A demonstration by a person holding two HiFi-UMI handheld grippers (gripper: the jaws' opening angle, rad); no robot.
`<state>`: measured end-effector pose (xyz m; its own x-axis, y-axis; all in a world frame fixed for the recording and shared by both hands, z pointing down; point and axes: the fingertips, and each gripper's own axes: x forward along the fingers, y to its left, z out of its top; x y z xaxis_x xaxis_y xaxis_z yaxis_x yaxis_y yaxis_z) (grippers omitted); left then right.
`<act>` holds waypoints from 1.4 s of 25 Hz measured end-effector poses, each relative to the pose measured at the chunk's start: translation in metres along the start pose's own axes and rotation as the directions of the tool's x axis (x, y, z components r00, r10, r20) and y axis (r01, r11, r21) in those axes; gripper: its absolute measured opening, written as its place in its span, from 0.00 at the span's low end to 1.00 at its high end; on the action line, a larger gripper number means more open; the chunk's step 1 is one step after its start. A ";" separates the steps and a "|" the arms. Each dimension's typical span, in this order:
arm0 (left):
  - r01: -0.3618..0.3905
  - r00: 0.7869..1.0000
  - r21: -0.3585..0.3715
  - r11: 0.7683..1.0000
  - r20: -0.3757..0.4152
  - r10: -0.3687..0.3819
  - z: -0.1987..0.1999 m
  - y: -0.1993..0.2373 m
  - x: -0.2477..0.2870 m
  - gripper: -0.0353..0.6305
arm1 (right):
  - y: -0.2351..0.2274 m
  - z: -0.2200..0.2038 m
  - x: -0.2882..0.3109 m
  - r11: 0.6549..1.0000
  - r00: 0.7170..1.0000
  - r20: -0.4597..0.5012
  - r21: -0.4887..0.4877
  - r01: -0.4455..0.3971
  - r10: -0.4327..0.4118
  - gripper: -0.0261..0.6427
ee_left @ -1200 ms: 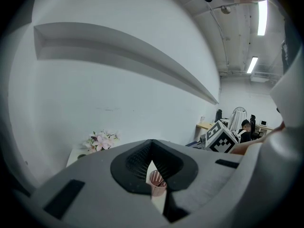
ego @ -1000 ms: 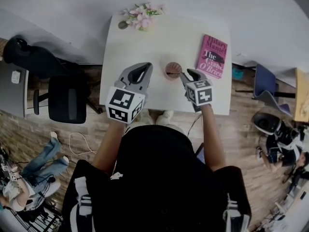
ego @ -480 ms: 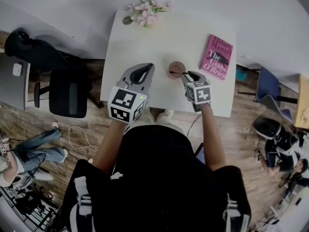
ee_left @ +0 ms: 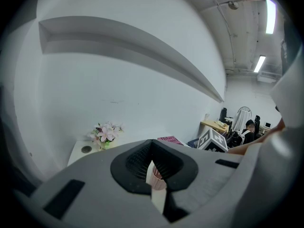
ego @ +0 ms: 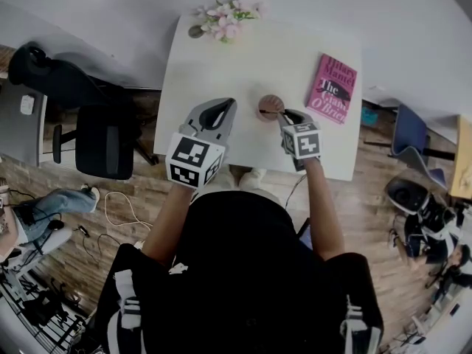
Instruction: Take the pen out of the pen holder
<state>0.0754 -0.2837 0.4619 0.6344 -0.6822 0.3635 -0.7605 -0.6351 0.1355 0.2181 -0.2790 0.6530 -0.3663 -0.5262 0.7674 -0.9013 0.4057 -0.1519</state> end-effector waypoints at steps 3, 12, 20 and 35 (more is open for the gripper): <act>0.001 1.000 -0.002 1.000 -0.004 -0.001 0.000 0.001 -0.001 0.08 | 0.004 0.007 0.000 1.000 1.000 0.016 -0.015 0.002 -0.001 0.17; 0.000 1.000 0.000 1.000 0.005 0.000 0.001 0.005 -0.004 0.08 | 0.014 0.020 0.000 0.999 0.999 0.038 -0.032 -0.001 0.003 0.15; -0.005 0.999 0.005 1.000 0.037 0.005 0.011 0.014 -0.010 0.08 | 0.019 0.040 -0.010 0.999 0.998 0.070 -0.046 -0.002 0.005 0.13; 0.024 0.994 0.055 0.998 0.101 -0.029 0.037 0.007 -0.016 0.08 | 0.035 0.114 -0.080 0.994 0.956 0.294 -0.098 0.050 -0.019 0.13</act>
<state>0.0651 -0.2903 0.4231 0.6670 -0.6966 0.2644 -0.7365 -0.6700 0.0930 0.1898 -0.3078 0.5157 -0.4008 -0.7305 0.5530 -0.8914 0.4503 -0.0512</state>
